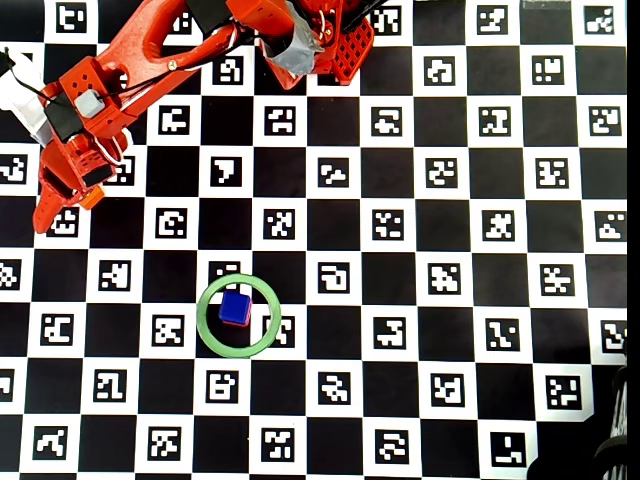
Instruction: Grab the red cube then put it in the green circle then put the blue cube on top and finally the orange cube on top
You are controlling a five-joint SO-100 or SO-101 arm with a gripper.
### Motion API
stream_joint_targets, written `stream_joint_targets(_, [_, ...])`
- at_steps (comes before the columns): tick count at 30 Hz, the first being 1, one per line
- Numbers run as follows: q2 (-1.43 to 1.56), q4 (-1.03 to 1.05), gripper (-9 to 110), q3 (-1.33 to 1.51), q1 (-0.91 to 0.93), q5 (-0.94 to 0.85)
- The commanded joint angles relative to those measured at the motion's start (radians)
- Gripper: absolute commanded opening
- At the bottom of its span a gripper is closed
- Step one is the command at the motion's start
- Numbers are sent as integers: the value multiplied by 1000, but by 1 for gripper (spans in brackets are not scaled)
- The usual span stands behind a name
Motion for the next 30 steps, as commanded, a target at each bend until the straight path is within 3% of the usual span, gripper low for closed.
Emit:
stream_joint_targets(1, [25, -9, 52, -63, 18, -6])
stream_joint_targets(12, [25, -15, 17, -60, 20, 11])
stream_joint_targets(30, [81, 69, 13, -101, 14, -35])
